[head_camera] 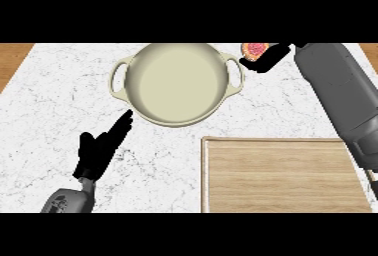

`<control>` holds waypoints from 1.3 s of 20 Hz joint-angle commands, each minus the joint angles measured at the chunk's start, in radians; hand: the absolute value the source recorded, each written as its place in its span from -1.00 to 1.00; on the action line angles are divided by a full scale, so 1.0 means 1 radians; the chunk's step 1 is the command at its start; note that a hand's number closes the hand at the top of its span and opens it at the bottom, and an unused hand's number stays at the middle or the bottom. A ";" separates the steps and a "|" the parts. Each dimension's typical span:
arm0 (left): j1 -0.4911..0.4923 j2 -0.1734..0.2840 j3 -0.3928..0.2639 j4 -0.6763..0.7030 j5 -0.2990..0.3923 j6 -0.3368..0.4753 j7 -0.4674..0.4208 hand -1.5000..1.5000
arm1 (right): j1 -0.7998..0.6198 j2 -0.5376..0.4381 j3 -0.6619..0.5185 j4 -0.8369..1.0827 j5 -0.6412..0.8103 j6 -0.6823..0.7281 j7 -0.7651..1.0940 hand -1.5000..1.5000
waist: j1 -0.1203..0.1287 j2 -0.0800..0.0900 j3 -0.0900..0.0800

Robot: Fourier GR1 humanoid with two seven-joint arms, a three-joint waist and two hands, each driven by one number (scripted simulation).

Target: Pick the cupcake from the tray and place it in the pot

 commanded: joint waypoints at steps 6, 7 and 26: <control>0.007 -0.012 0.006 -0.027 0.013 -0.011 0.050 0.00 | -0.154 0.155 0.077 0.105 0.142 -0.100 0.121 1.00 | 0.013 0.007 -0.003; -0.030 0.017 0.029 0.039 0.007 -0.033 0.023 0.00 | -0.178 0.185 0.094 0.114 0.160 -0.107 0.143 1.00 | 0.011 0.010 -0.003; -0.056 -0.032 -0.010 0.036 -0.019 -0.036 0.014 0.00 | -0.275 0.354 0.356 0.385 0.432 0.012 0.527 -1.00 | 0.064 0.026 -0.005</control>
